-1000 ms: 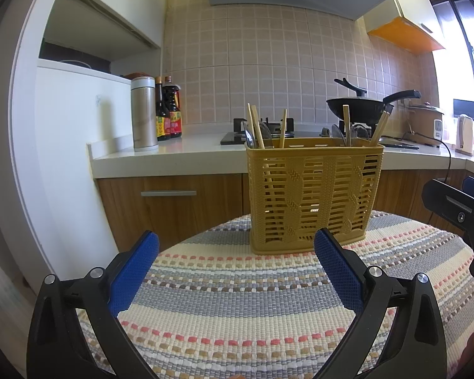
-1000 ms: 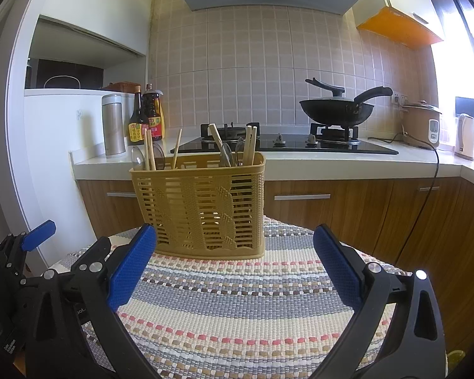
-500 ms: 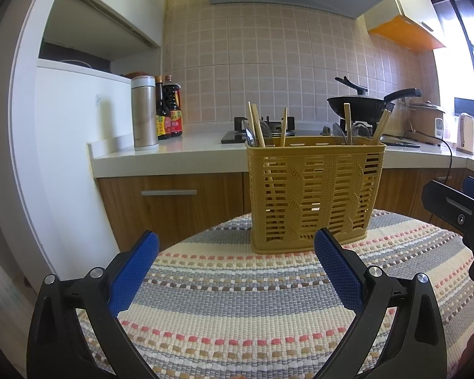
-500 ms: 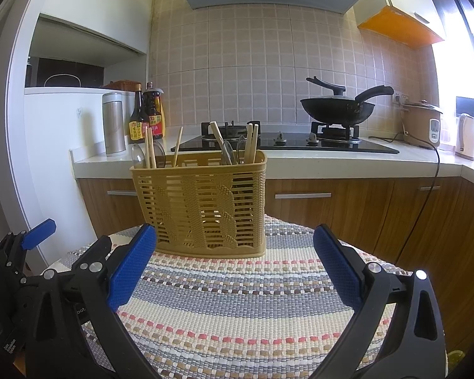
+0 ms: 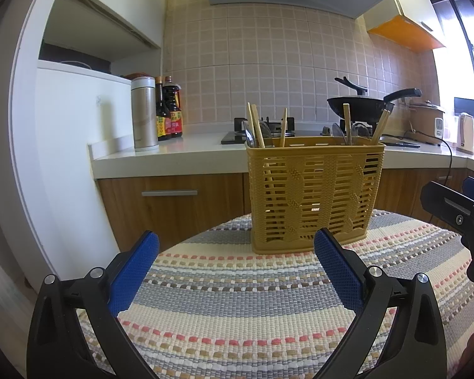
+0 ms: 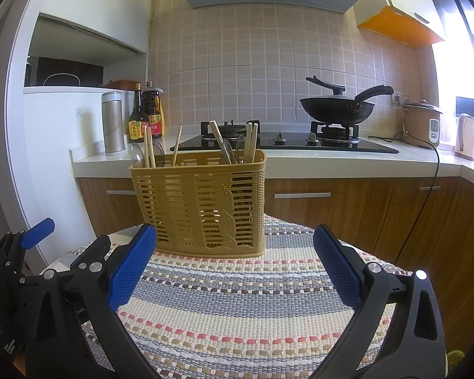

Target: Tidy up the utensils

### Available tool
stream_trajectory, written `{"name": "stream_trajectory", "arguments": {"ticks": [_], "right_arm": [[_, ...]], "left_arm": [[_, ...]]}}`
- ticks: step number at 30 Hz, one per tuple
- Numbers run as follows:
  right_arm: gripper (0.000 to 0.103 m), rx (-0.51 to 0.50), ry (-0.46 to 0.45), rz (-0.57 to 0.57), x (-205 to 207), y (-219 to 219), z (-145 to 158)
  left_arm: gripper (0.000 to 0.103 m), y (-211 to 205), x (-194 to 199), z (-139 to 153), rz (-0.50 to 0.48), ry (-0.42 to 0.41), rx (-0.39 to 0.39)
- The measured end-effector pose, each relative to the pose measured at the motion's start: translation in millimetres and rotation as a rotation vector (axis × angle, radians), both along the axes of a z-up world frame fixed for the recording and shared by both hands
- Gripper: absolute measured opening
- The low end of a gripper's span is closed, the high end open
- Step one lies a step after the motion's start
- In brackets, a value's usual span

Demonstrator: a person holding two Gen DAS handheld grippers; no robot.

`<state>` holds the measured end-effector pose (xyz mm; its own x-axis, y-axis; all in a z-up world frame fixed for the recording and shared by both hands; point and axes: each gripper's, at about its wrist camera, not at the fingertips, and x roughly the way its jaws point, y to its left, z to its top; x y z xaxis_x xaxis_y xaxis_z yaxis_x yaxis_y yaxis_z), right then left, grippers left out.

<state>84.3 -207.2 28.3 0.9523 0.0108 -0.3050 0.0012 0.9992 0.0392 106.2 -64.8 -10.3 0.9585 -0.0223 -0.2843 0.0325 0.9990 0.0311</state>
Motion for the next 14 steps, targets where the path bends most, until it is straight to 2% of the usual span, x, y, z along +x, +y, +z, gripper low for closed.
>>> {"name": "stream_trajectory", "arguments": {"ticks": [14], "right_arm": [[0.095, -0.006, -0.001, 0.001, 0.4, 0.0, -0.2]], "left_arm": [[0.096, 0.7, -2.1, 3.1, -0.001, -0.014, 0.002]]}}
